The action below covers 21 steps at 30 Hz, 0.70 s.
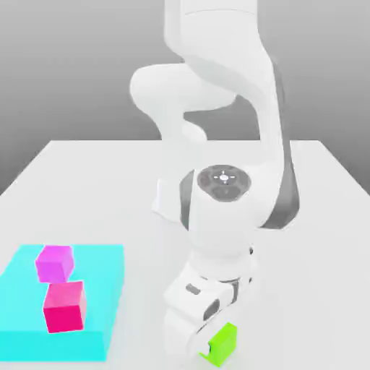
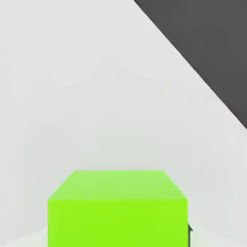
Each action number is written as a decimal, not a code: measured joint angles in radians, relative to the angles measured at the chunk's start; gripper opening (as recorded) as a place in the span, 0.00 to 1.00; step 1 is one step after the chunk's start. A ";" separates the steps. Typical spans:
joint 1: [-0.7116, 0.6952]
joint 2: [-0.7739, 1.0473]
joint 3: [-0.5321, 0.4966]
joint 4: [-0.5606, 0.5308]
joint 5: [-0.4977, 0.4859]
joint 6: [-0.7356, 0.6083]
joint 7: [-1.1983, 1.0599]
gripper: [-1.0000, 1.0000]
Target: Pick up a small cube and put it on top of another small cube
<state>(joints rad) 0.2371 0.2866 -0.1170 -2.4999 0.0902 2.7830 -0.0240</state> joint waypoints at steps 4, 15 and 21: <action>0.012 -0.135 -0.005 -0.086 0.012 -0.057 0.064 0.00; -0.028 -0.524 0.061 -0.422 -0.076 -0.103 0.442 0.00; -0.051 -0.442 0.088 -0.473 -0.101 0.034 0.514 0.00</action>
<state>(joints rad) 0.1865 -0.1557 -0.0293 -2.9730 -0.0105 2.8167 0.4896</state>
